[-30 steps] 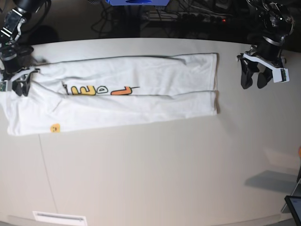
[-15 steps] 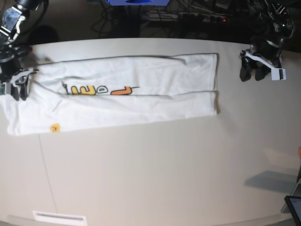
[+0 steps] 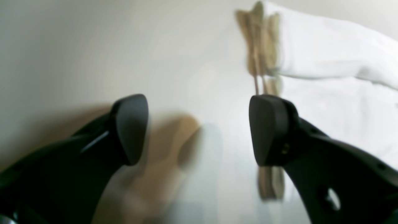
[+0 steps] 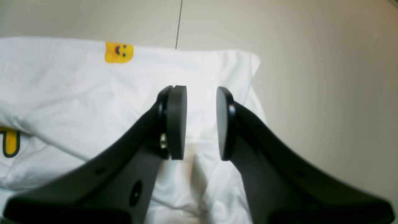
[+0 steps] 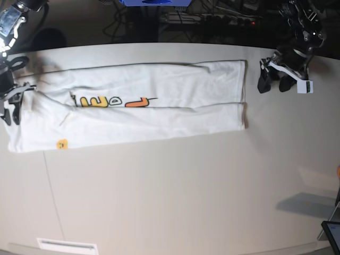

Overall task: Fold the T-shirt properly
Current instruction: 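Lower the left gripper onto the folded strip end and grasp it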

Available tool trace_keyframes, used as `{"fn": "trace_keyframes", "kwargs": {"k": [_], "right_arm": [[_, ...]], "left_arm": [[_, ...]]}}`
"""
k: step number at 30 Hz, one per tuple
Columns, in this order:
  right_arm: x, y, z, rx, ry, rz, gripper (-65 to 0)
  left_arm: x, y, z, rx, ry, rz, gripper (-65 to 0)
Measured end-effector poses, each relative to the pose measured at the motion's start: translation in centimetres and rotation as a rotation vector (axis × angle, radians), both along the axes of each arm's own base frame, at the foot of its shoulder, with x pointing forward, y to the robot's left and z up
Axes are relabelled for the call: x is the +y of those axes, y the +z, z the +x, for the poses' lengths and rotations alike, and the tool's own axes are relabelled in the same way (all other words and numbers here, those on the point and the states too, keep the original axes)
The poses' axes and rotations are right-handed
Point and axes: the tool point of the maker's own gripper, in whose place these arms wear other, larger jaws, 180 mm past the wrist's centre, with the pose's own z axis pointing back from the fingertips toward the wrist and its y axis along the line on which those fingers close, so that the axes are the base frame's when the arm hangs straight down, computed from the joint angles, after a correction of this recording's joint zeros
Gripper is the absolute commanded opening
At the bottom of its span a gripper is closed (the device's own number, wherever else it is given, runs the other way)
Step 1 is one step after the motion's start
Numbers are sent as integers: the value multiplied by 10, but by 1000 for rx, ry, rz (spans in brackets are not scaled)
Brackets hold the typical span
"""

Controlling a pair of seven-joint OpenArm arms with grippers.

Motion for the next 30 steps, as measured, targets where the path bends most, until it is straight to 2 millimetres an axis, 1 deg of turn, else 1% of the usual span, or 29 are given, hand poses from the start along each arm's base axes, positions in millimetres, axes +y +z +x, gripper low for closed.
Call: {"fn": "trace_keyframes", "kwargs": {"k": [2,5,7,10,12,20,30], "right_arm": [[-4,6,0,-14,-12,-14,-486],[-1,10,0,-14,-2,-25,-486],[0,15,2,-31,2,-28,-486],[1,13,1,-27,2,-28,-486],[1,12,-1,-21,2,-29,-486],[1,10,-3,-11,2,-29,-486],[1,8,-5,-6,4,-27,-486]], "left_arm": [[-17,-4,11,-26,-14,-90,-153],[-27,-7,22,-57,-11,-176,-153],[-32,-8,27,-70,-16,-213,-153],[-49,-10,38,-75,-56,-239,-153],[-62,-11,39,-75,-77,-260,-153],[-83,-11,45,-78,-128,-285,-153],[-88,-12,48,-85,-120,-304,-155]]}}
